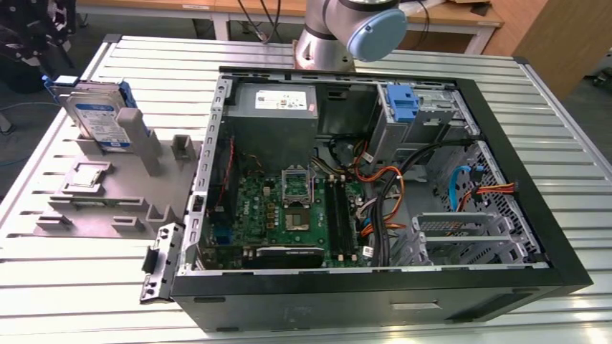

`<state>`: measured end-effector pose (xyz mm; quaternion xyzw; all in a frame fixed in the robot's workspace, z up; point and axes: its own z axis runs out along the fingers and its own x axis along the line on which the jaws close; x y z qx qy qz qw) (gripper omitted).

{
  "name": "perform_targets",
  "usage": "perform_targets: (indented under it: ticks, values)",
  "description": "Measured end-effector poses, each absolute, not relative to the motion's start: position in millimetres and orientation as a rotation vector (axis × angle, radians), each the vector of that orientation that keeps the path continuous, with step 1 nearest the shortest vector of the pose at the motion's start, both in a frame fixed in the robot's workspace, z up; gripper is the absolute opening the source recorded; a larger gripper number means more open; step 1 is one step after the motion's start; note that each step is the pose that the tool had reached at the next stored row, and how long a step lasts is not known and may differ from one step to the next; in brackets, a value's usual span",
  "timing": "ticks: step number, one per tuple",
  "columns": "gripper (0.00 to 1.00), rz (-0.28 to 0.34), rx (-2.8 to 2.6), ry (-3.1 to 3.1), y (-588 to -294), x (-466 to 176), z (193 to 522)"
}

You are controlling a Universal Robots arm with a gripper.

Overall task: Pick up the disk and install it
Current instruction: 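Pick up the disk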

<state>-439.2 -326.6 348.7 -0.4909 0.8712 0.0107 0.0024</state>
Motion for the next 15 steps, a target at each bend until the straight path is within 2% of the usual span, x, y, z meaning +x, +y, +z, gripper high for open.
perform_targets:
  ticks: [2,3,5,15]
  values:
    - [0.41,0.034,-1.590,2.704,-327,-439,348]
    - [0.41,0.034,-1.615,2.690,-327,-439,347]
    - [0.53,0.034,-1.645,2.672,-327,-439,345]
    - [0.53,0.035,-1.828,2.551,-327,-440,335]
